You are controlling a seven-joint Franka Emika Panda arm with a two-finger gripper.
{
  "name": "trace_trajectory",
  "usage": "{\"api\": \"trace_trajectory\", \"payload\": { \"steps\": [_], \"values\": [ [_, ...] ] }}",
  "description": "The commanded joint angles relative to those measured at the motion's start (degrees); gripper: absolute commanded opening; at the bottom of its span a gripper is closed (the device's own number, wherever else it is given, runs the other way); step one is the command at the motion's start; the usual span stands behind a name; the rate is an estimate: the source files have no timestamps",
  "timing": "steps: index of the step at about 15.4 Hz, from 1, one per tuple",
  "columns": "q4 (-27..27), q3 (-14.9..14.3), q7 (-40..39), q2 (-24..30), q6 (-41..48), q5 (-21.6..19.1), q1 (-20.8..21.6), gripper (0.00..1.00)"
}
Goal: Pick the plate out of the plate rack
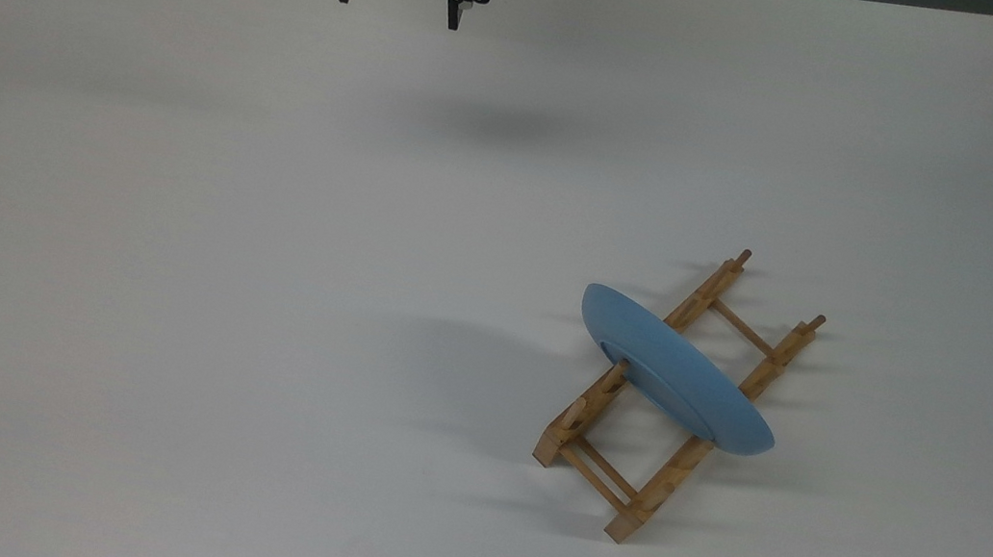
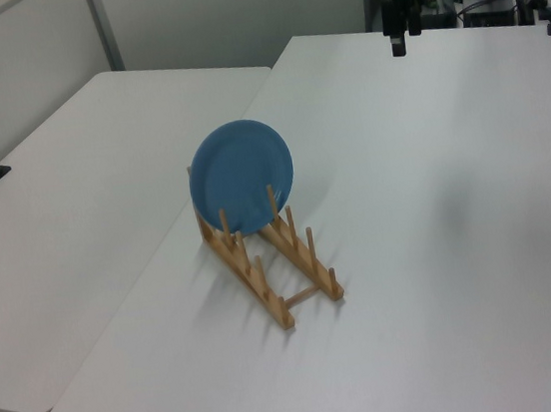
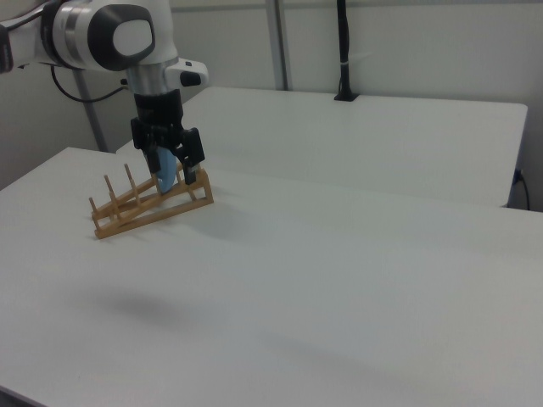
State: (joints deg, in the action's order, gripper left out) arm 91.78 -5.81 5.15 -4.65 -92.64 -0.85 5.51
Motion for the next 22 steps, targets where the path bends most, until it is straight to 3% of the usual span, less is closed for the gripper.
{"api": "trace_trajectory", "payload": {
  "steps": [1, 13, 16, 22],
  "values": [
    [1.12, -0.08, 1.53, 0.79, -0.35, 0.94, 0.55, 1.00],
    [1.12, -0.43, 0.83, 0.44, -0.78, 1.02, 0.29, 1.00],
    [-2.39, -0.26, 0.83, -3.69, -0.43, 1.20, 0.73, 1.00],
    [-2.31, 0.01, 0.66, -3.70, -0.70, 1.02, 0.90, 1.00]
  ]
}}
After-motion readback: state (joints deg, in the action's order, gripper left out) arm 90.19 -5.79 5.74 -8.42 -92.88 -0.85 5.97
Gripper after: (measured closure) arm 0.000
